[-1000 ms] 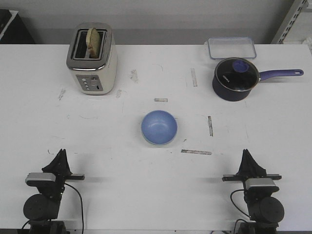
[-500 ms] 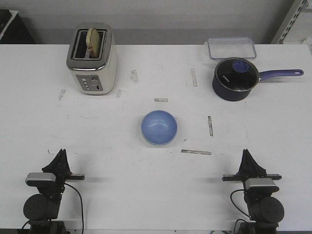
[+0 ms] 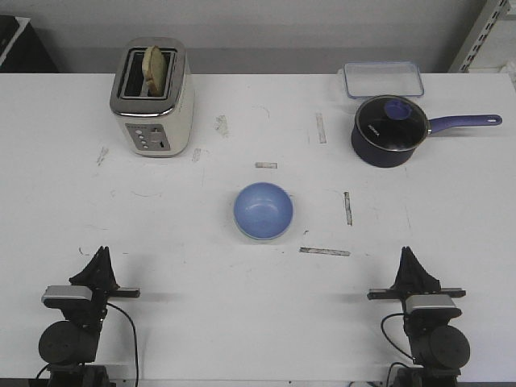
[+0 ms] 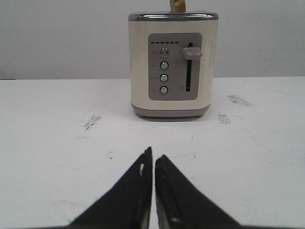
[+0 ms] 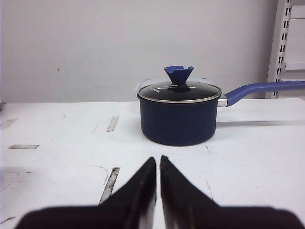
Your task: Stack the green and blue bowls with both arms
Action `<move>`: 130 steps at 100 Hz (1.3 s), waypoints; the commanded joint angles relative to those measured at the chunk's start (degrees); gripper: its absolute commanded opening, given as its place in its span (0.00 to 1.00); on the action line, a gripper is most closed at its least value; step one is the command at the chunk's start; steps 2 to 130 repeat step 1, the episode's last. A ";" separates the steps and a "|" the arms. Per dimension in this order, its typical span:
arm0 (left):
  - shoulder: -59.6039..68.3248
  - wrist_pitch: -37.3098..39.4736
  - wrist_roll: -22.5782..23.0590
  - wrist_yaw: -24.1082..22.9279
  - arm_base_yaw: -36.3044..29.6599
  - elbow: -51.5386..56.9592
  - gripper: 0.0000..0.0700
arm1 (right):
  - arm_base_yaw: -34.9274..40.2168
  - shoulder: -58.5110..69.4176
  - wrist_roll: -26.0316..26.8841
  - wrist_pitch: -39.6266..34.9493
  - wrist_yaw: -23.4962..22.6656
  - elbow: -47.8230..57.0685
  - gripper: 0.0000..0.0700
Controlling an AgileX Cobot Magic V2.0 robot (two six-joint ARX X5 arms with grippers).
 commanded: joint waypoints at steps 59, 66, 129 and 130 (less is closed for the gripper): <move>-0.11 0.87 -0.50 -0.15 -0.02 -1.20 0.00 | 0.07 -0.02 0.48 0.44 0.00 -0.13 0.02; -0.11 0.87 -0.50 -0.15 -0.02 -1.20 0.00 | 0.07 -0.02 0.48 0.44 0.00 -0.13 0.02; -0.11 0.87 -0.50 -0.15 -0.02 -1.20 0.00 | 0.07 -0.02 0.48 0.44 0.00 -0.13 0.02; -0.11 0.87 -0.50 -0.15 -0.02 -1.20 0.00 | 0.07 -0.02 0.48 0.44 0.00 -0.13 0.02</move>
